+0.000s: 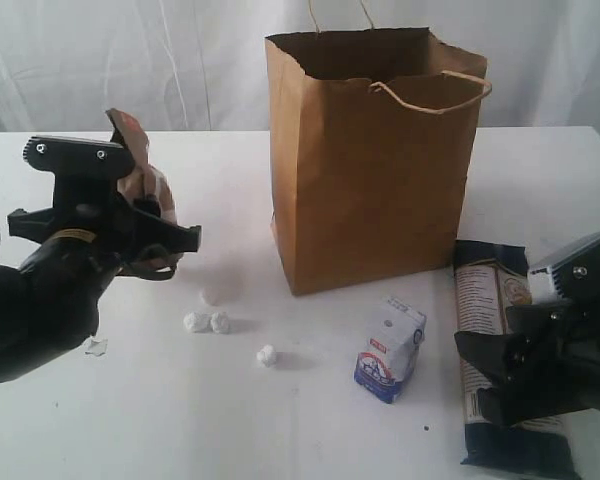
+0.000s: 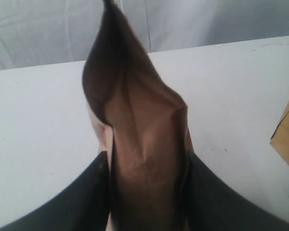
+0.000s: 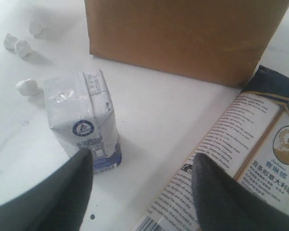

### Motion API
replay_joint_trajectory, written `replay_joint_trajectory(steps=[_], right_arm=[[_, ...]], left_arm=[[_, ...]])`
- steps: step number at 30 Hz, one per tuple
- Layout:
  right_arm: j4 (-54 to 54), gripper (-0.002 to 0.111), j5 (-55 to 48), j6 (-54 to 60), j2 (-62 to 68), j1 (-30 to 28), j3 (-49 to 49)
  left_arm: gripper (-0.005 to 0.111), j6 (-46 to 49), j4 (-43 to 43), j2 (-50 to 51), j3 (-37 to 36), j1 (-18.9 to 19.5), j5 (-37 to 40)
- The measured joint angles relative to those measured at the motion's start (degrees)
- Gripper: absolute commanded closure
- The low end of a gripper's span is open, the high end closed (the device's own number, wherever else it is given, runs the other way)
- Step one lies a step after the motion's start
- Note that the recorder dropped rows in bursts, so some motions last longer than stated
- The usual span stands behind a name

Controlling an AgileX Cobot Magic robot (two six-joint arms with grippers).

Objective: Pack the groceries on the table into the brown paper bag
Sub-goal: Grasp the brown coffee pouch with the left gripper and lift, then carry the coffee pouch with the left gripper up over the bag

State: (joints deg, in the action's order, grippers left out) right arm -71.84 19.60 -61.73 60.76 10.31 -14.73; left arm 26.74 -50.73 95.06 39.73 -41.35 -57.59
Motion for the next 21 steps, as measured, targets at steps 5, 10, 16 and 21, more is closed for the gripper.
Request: replay_joint_trajectory(steps=[5,10,16,21], right_arm=[[0.0,0.052,0.0,0.0,0.0,0.0,0.0],[0.0,0.052,0.0,0.0,0.0,0.0,0.0],[0.0,0.052,0.0,0.0,0.0,0.0,0.0],[0.0,0.052,0.0,0.0,0.0,0.0,0.0]], left_arm=[[0.107,1.2,0.9,-1.7,0.0,0.0,2.1],[0.107,1.3,1.0,-2.7,0.0,0.0,4.0],[0.107,1.4,1.5,-6.7,-0.2,0.0,4.6],[0.107,1.4,1.9,-12.4,-0.3,0.0,5.1]])
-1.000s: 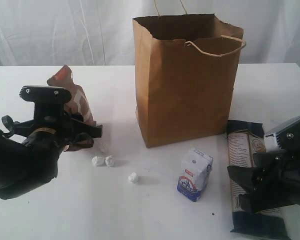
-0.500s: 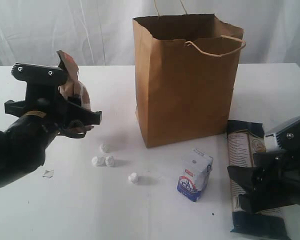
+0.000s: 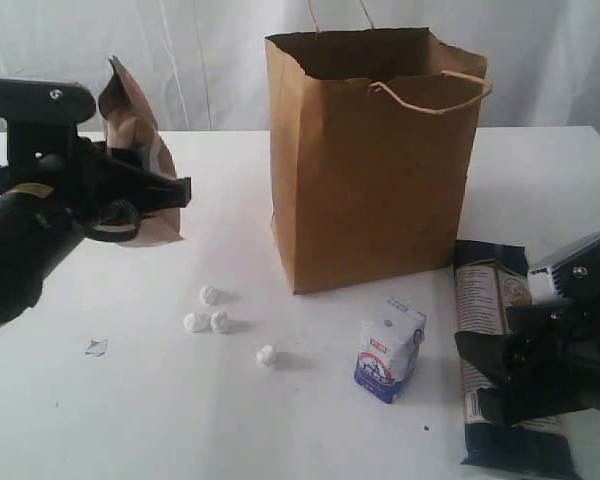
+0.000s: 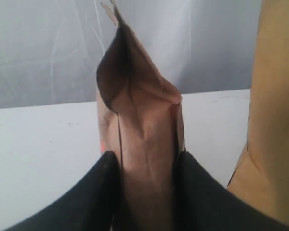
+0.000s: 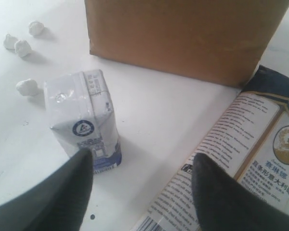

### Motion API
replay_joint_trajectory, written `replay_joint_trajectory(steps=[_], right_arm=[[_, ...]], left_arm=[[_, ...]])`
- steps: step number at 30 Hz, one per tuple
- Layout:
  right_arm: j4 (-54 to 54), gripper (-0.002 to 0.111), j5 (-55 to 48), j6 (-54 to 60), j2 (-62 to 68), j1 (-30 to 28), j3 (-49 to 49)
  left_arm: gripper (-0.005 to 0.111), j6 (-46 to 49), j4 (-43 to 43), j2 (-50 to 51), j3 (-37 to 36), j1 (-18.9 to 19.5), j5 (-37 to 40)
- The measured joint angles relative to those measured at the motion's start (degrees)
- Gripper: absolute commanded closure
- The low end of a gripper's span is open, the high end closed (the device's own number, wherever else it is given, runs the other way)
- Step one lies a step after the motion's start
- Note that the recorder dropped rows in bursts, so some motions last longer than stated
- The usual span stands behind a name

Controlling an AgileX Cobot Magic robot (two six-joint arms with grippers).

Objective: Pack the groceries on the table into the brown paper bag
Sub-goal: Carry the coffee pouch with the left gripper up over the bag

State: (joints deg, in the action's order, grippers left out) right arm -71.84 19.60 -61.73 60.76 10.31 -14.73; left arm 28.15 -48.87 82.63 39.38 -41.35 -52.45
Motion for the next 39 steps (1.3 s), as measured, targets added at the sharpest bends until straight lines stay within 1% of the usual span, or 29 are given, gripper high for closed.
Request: replay_joint_trajectory(steps=[4,9,13,16,19,22,24,26,28,32,36,38,39], right_arm=[[0.0,0.052,0.0,0.0,0.0,0.0,0.0],[0.0,0.052,0.0,0.0,0.0,0.0,0.0],[0.0,0.052,0.7,-0.1,0.0,0.0,0.0],[0.0,0.052,2.1,-1.2,0.0,0.0,0.0],[0.0,0.052,3.6,-3.5,0.0,0.0,0.0],[0.0,0.052,4.8,-4.9,0.0,0.0,0.0],[0.0,0.053,5.1,-5.1,0.0,0.0,0.0],[0.0,0.056,5.2,-5.3,0.0,0.0,0.0],[0.0,0.062,5.2,-5.4,0.0,0.0,0.0],[0.0,0.079,5.3,-5.7,0.0,0.0,0.0],[0.0,0.100,5.3,-5.7,0.0,0.0,0.0],[0.0,0.108,5.4,-5.8,0.0,0.0,0.0],[0.0,0.108,5.4,-6.0,0.0,0.0,0.0]], left_arm=[[0.107,-1.0,0.5,-4.8,0.0,0.0,2.6],[0.107,-8.7,5.3,-10.5,0.0,0.0,6.0],[0.107,-17.7,11.5,-14.2,0.0,0.0,6.3],[0.107,-24.6,17.9,-16.0,0.0,0.0,6.4],[0.107,-30.4,25.8,-16.5,0.0,0.0,5.0],[0.107,-36.5,31.8,-16.6,0.0,0.0,3.3],[0.107,-40.4,34.2,-16.6,0.6,0.0,3.2],[0.107,-44.0,36.1,-16.4,2.3,0.0,3.2],[0.107,-46.5,37.5,-15.6,5.0,0.0,3.2],[0.107,-51.5,41.2,-12.1,11.7,0.0,3.1],[0.107,-57.7,49.4,-6.4,20.1,0.0,3.1],[0.107,-59.9,53.8,-3.8,23.5,0.0,3.1],[0.107,-61.0,55.7,-2.5,25.3,0.0,3.1]])
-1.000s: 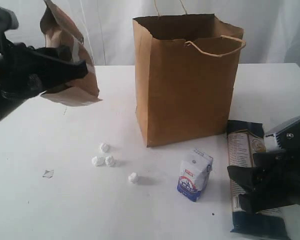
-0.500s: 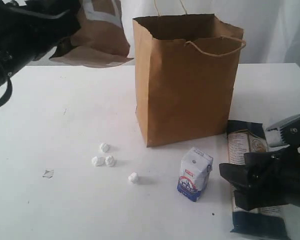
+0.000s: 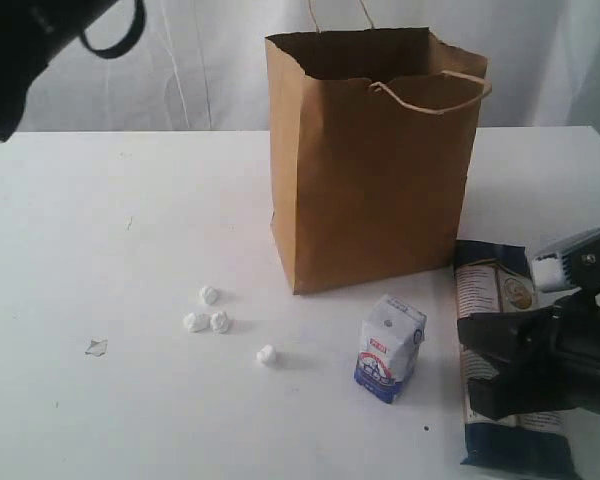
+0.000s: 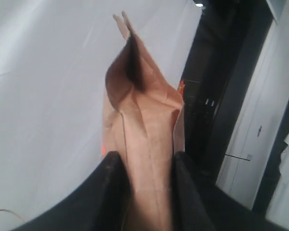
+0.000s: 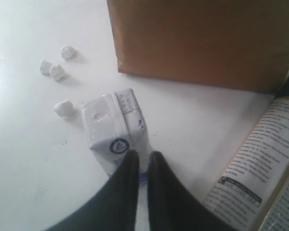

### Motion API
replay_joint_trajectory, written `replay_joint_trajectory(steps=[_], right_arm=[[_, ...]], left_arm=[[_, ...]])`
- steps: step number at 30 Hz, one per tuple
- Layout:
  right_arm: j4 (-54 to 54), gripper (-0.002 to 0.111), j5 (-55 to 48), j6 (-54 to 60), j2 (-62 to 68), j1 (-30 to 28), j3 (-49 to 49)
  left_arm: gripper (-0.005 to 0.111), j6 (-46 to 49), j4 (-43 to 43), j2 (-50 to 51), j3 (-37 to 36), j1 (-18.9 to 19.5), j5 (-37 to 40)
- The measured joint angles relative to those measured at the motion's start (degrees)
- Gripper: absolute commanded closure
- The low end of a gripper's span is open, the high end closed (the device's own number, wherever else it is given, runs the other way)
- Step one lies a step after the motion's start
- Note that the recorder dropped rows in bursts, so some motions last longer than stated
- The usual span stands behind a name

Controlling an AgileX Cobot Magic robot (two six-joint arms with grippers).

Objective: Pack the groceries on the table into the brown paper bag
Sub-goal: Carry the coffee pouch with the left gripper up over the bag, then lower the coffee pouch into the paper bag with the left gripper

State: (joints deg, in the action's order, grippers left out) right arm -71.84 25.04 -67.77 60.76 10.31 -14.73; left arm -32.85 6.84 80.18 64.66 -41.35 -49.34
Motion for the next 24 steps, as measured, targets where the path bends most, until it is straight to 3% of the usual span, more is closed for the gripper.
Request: replay_joint_trajectory(steps=[8,14,24], right_arm=[[0.0,0.108,0.3,-1.2,0.0,0.0,0.0],[0.0,0.108,0.5,-1.4,0.0,0.0,0.0],[0.0,0.108,0.5,-1.4,0.0,0.0,0.0]], left_arm=[[0.107,-2.4,5.9,8.1,9.7,0.0,0.0],[0.107,-2.4,16.0,13.3,13.8,0.0,3.0],[0.107,5.7,19.3,17.6,18.5,0.0,11.0]])
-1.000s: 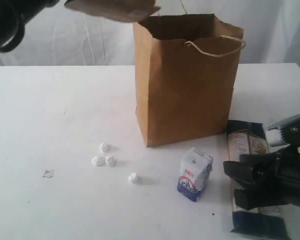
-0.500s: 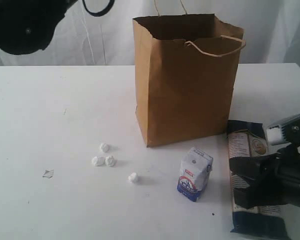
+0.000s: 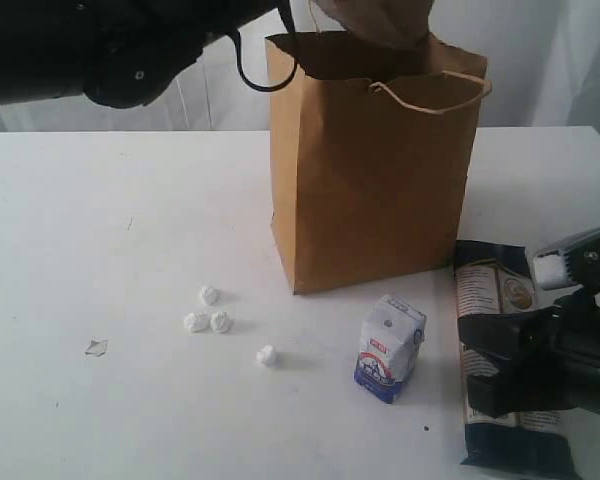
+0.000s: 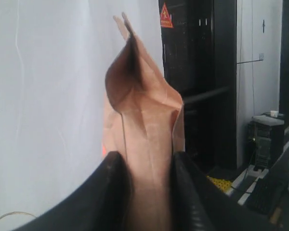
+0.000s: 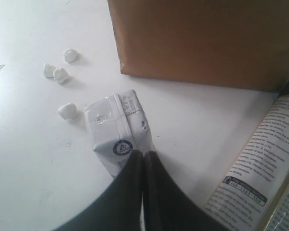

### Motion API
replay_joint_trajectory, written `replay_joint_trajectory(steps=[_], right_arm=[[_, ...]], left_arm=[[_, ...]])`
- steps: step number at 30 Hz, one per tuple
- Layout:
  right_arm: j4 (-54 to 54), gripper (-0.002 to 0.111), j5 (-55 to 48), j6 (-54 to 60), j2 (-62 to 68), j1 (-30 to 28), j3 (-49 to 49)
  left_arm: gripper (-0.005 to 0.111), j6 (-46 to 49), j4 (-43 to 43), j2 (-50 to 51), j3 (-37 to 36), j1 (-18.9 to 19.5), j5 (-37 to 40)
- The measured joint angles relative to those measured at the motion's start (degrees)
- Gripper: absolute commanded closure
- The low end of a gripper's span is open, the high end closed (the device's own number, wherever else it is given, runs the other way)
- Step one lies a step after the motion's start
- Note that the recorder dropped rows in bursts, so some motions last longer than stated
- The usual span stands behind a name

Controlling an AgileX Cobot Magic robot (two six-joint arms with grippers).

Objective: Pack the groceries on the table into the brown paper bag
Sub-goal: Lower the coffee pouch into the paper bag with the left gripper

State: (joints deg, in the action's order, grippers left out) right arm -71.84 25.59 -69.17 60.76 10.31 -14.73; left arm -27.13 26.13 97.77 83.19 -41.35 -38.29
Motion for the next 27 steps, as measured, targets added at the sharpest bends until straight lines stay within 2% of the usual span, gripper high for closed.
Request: replay_joint_trajectory(steps=[4,9,18,27], right_arm=[[0.0,0.108,0.0,-0.1,0.0,0.0,0.0],[0.0,0.108,0.0,-0.1,0.0,0.0,0.0],[0.0,0.108,0.0,-0.1,0.0,0.0,0.0],[0.0,0.108,0.2,-0.2,0.0,0.0,0.0]], left_arm=[[0.107,4.3,0.5,0.9,0.6,-0.2,2.0],[0.107,6.3,3.4,1.3,0.6,-0.6,8.2],[0.107,6.4,4.1,1.3,0.6,-1.2,8.5],[0.107,6.4,4.1,1.3,0.6,-1.2,13.2]])
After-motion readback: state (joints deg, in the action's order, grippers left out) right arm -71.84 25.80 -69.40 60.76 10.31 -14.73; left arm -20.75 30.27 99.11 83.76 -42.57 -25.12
